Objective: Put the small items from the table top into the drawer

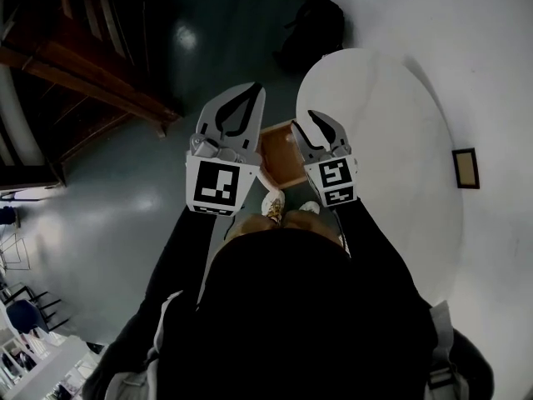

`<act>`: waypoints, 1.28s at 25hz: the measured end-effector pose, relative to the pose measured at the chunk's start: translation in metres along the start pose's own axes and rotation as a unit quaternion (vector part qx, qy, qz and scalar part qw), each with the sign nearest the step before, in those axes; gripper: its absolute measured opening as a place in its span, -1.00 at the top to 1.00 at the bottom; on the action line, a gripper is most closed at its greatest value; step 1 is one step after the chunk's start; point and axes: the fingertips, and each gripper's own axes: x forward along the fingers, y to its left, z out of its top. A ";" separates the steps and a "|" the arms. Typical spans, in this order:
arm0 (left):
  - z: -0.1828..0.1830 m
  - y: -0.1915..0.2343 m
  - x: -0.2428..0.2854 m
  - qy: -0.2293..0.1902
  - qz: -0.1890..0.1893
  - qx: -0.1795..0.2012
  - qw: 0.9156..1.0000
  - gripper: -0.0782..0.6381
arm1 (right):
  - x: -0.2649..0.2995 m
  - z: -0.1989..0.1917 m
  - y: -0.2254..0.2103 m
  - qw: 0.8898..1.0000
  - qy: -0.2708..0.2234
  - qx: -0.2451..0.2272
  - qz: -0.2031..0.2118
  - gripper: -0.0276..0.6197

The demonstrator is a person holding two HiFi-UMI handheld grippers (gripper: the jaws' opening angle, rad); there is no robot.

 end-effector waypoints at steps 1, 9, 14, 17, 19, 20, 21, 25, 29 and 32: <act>0.002 0.001 -0.001 -0.003 0.001 0.002 1.000 0.74 | -0.005 0.010 -0.004 1.000 -0.013 -0.002 -0.007 0.36; 0.019 0.002 0.002 -0.025 -0.004 0.009 1.000 0.74 | -0.040 0.093 -0.011 0.993 -0.114 -0.017 -0.029 0.38; 0.024 -0.003 0.004 -0.031 -0.011 0.014 0.999 0.74 | -0.048 0.105 -0.014 0.990 -0.135 -0.016 -0.038 0.39; 0.025 -0.008 0.005 -0.035 -0.019 0.018 0.999 0.74 | -0.053 0.102 -0.021 0.988 -0.147 -0.009 -0.056 0.48; 0.023 -0.009 0.005 -0.033 -0.022 0.017 0.999 0.74 | -0.060 0.103 -0.024 0.985 -0.161 -0.001 -0.069 0.83; 0.021 -0.009 0.005 -0.032 -0.024 0.016 0.999 0.74 | -0.061 0.103 -0.026 0.984 -0.163 0.002 -0.071 0.83; 0.020 -0.009 0.005 -0.031 -0.024 0.015 0.999 0.74 | -0.061 0.103 -0.026 0.984 -0.163 0.005 -0.071 0.83; 0.017 -0.009 0.005 -0.027 -0.028 0.016 0.999 0.74 | -0.061 0.104 -0.028 0.984 -0.162 0.003 -0.078 0.83; 0.015 -0.011 0.006 -0.025 -0.028 0.016 0.999 0.74 | -0.061 0.105 -0.030 0.983 -0.166 0.002 -0.083 0.83; 0.013 -0.011 0.005 -0.024 -0.030 0.015 0.999 0.74 | -0.060 0.104 -0.029 0.983 -0.165 0.001 -0.082 0.83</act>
